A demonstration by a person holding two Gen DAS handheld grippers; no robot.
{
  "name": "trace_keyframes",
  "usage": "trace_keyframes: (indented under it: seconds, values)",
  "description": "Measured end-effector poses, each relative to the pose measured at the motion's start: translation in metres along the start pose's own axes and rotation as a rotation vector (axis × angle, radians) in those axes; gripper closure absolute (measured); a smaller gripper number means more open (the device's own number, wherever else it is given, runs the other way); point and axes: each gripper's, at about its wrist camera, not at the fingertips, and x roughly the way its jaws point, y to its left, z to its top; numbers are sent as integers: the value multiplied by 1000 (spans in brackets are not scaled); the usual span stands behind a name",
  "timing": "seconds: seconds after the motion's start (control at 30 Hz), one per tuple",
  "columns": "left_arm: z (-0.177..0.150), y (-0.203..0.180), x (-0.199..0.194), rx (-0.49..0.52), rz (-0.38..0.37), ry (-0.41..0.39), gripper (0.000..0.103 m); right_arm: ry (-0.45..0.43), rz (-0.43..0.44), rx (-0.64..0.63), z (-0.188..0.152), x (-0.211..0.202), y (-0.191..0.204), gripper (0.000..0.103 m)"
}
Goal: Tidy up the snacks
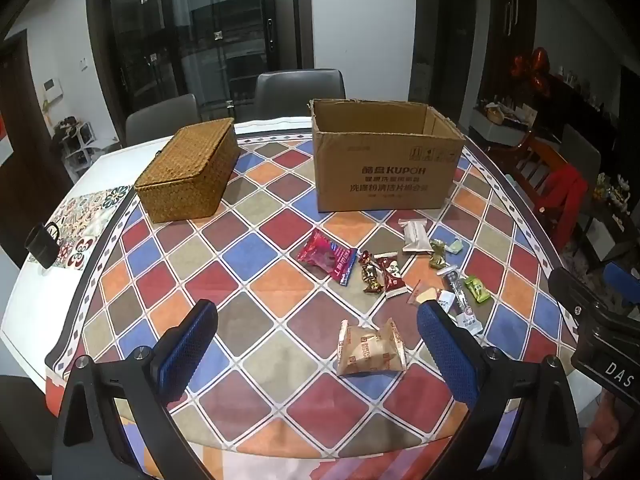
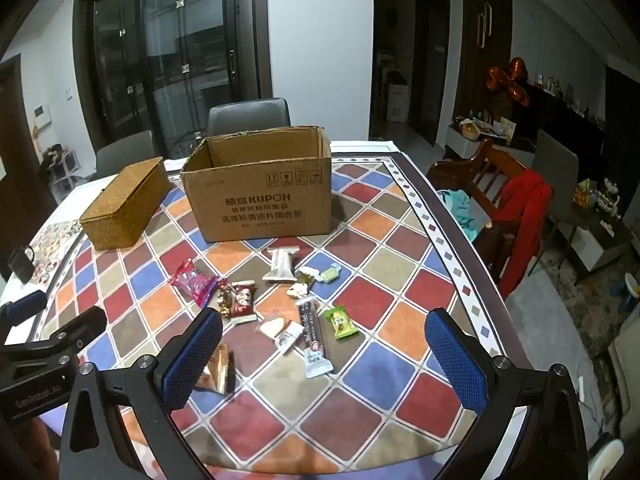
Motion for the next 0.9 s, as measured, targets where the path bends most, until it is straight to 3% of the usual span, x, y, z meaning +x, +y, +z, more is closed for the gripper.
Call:
trace_keyframes:
  seconds: [0.9]
  values:
    - [-1,-6,4,8,-4,-10,1,-5,7,11,0,-1,-6,1]
